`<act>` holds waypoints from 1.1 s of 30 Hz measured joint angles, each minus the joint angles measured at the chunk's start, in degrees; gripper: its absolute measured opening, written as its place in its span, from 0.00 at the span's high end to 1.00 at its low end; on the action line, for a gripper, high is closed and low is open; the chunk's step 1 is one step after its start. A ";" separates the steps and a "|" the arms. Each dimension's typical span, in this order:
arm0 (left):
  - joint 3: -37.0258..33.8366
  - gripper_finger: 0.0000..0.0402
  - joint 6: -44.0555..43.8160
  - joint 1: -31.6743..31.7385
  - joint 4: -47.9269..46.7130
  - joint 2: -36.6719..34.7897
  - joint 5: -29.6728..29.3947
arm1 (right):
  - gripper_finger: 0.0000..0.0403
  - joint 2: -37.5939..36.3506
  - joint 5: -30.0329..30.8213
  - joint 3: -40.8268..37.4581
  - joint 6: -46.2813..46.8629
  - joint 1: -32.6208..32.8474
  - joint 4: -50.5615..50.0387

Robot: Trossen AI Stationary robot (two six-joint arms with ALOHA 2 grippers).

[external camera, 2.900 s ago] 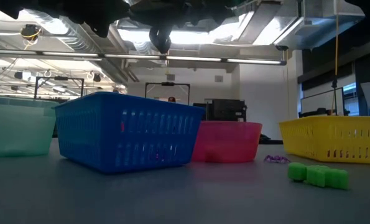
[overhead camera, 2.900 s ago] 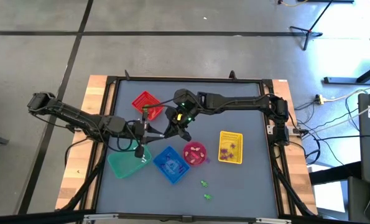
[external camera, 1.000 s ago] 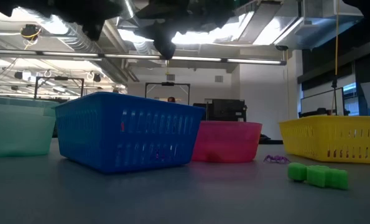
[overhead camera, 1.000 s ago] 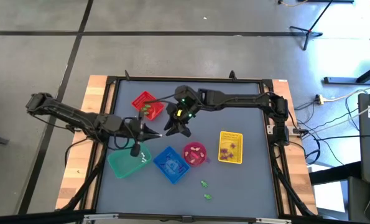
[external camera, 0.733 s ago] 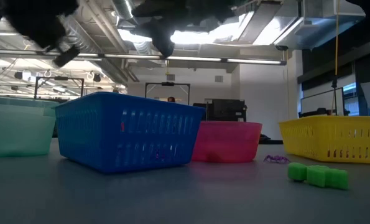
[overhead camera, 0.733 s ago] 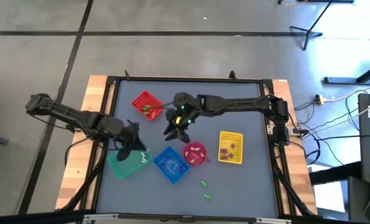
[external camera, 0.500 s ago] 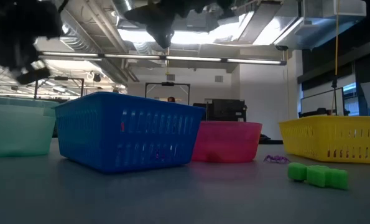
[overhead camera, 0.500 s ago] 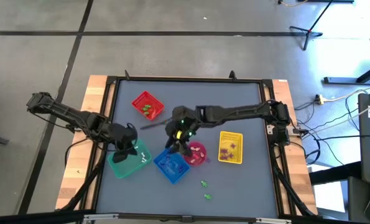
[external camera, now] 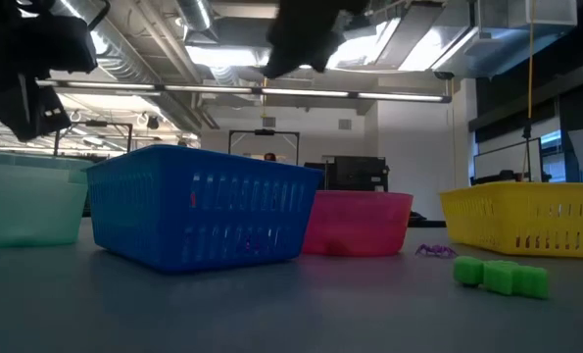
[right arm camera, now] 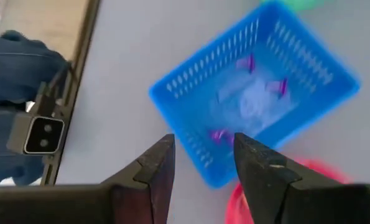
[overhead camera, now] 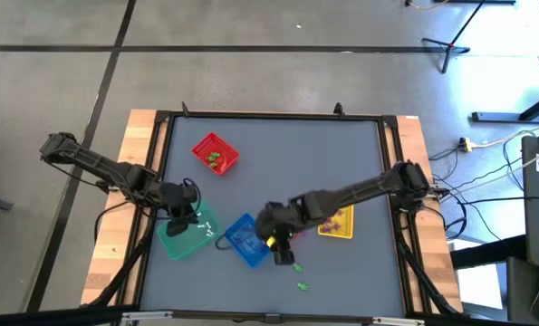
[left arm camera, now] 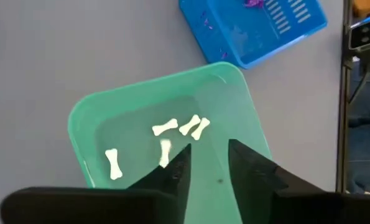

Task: Sort Halloween decoration
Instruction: Put the white bone toy into the green bin, then put the green skeleton toy into the red bin

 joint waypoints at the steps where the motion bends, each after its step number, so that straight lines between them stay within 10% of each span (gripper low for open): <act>1: 0.00 0.76 0.00 0.00 0.00 0.16 -0.03 | 0.59 0.00 1.22 0.00 1.75 0.89 -1.11; 21: 0.02 0.67 0.15 0.00 0.37 0.15 -0.03 | 0.59 0.00 21.04 -6.99 45.65 17.32 -6.26; 33: 0.02 0.67 0.15 0.00 0.40 0.15 -0.01 | 0.59 -0.02 26.18 -17.62 54.26 20.73 2.69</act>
